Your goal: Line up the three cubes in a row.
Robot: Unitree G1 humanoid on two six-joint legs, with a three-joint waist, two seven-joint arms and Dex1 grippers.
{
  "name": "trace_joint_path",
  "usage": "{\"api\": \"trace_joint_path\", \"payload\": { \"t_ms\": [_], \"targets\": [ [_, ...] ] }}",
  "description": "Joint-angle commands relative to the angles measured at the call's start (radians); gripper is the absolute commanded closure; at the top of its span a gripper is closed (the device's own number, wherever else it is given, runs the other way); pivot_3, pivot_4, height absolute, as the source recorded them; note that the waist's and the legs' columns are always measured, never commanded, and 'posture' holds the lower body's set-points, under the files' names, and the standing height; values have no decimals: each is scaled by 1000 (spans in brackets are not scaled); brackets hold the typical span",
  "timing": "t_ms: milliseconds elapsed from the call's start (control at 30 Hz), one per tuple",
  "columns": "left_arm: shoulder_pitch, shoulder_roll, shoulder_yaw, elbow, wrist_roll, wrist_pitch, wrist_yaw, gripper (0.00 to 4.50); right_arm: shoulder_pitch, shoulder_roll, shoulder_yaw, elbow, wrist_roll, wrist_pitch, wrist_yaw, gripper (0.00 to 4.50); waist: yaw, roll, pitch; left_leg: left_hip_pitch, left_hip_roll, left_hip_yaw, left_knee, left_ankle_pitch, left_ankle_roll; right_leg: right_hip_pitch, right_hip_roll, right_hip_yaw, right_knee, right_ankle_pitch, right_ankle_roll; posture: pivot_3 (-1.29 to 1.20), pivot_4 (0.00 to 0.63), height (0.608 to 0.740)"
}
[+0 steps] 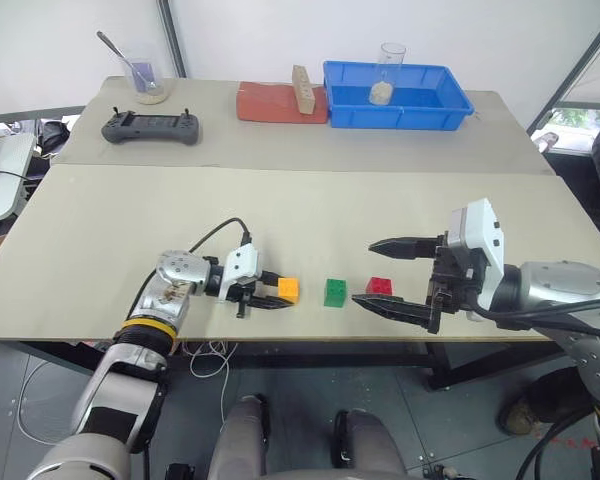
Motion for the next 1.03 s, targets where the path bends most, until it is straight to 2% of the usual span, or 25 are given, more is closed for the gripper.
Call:
{"api": "trace_joint_path", "payload": {
  "t_ms": [33,100,133,233,267,333,500,567,667,733,833,1033],
  "targets": [
    [-16,-17,-10,32,22,-36,-2,3150,3,-16,-37,-25,11,-12,-6,0,-2,0,0,0,0,0,0,0,0,0,0,0,0,0,0,0,150,740],
    [-16,-23,-8,41,27,-45,2,2049,5,-18,-40,-23,10,-13,-5,0,-2,0,0,0,0,0,0,0,0,0,0,0,0,0,0,0,150,740],
    [-16,-25,-6,45,28,-44,2,1722,6,-19,-41,-21,10,-15,-4,0,-2,0,0,0,0,0,0,0,0,0,0,0,1,0,0,0,150,740],
    [-11,-30,1,47,24,-51,2,356,17,-19,-40,-22,6,-22,-4,0,-2,0,0,0,0,0,0,0,0,0,0,0,1,0,0,0,150,740],
    [-6,-28,3,36,21,-49,1,86,20,-19,-39,-22,4,-24,-4,0,-2,0,0,0,0,0,0,0,0,0,0,0,1,0,0,0,150,740],
    [14,-13,10,-9,8,-26,-4,86,31,-14,-41,-24,2,-27,-9,0,-3,0,0,0,0,0,0,0,0,0,0,0,1,0,0,0,150,740],
    [69,102,64,-153,-26,54,0,86,132,-26,-84,-9,-44,-69,6,0,-12,0,0,0,1,0,0,0,0,0,1,0,2,0,-1,0,150,740],
    [107,203,130,-291,-49,153,42,86,210,-44,-142,40,-102,-115,31,0,-15,0,0,0,1,0,-1,0,0,0,1,0,2,-1,-1,0,150,740],
    [147,279,184,-442,-92,291,85,86,267,-56,-185,85,-146,-164,54,0,-16,0,0,0,1,-1,-1,0,0,-1,1,0,2,-1,0,0,150,740],
    [169,307,225,-523,-114,363,134,86,293,-57,-205,113,-172,-189,63,0,-12,1,1,1,1,0,0,0,0,-2,0,0,2,-4,4,0,150,740],
    [210,324,281,-564,-85,320,222,86,320,-50,-225,142,-201,-214,64,0,-7,1,1,2,1,0,-1,0,-1,-2,-1,0,0,-4,6,0,150,740],
    [204,339,267,-522,-94,359,224,86,319,-40,-210,162,-219,-229,62,0,-9,1,1,2,1,0,-1,0,-1,-2,-1,0,0,-4,6,0,150,740]
  ]
}}
